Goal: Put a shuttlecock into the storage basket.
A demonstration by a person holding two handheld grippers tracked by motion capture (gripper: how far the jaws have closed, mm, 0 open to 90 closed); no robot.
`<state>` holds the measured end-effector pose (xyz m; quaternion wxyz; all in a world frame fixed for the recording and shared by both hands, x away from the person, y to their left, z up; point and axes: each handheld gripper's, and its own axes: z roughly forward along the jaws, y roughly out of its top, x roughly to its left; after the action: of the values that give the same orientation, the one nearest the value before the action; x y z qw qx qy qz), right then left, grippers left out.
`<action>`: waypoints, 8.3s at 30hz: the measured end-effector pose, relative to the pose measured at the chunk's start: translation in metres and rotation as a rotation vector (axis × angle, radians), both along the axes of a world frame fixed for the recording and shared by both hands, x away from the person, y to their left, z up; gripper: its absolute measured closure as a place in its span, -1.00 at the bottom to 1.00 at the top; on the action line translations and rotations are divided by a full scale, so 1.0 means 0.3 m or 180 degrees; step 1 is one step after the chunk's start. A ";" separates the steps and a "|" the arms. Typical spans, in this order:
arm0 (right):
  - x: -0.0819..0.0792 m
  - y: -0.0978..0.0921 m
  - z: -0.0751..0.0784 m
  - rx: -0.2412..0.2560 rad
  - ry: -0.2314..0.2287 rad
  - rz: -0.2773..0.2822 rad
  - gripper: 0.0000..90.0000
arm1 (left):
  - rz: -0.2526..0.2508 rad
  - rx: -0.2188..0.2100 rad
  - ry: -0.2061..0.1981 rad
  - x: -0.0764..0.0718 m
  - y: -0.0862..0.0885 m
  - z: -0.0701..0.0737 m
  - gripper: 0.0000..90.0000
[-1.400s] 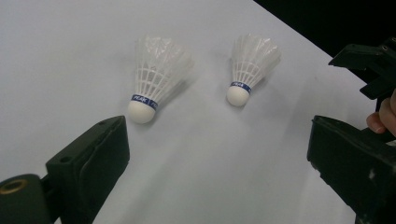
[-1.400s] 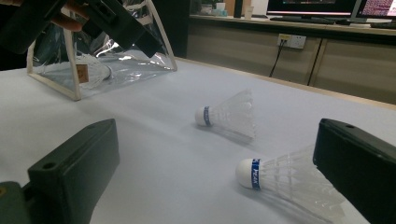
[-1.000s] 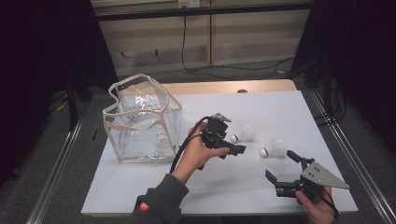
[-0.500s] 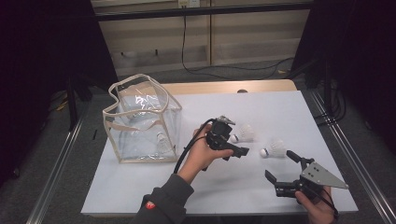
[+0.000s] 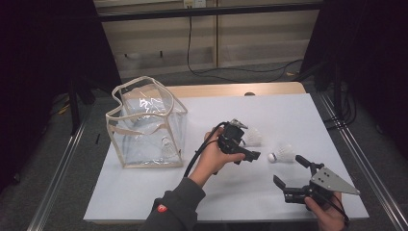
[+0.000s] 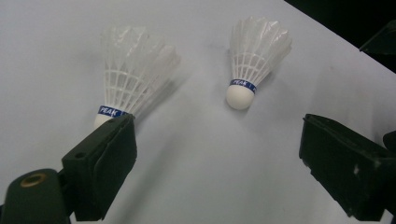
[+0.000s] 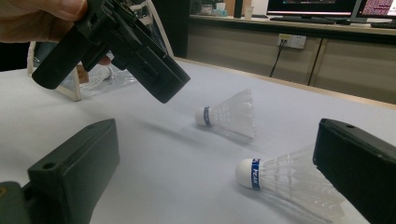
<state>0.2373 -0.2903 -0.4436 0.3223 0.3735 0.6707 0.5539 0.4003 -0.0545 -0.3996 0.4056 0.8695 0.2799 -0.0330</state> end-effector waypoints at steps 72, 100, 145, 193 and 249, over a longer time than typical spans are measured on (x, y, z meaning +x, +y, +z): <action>-0.001 -0.008 0.001 -0.0005 -0.0002 -0.0024 -0.99 | -0.0357 -0.0004 -0.0124 -0.006 -0.147 -0.108 -0.22; -0.001 -0.010 0.000 -0.0007 0.0012 -0.0025 -0.99 | -0.0415 0.0158 -0.0168 -0.005 -0.216 -0.154 -0.08; -0.002 -0.019 0.000 -0.0001 0.0011 -0.0091 -0.99 | -0.0527 0.0183 -0.0041 -0.024 -0.212 -0.102 0.44; 0.007 -0.009 -0.005 -0.0017 0.0025 -0.0036 -0.99 | -0.0314 -0.0001 0.0084 0.001 -0.021 0.105 0.44; -0.001 -0.010 -0.003 -0.0033 0.0022 -0.0045 -0.99 | -0.0049 0.0055 0.0081 0.057 0.152 0.215 0.44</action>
<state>0.2369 -0.2933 -0.4446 0.3258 0.3785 0.6720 0.5468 0.4174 -0.0089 -0.3350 0.3943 0.8746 0.2787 -0.0448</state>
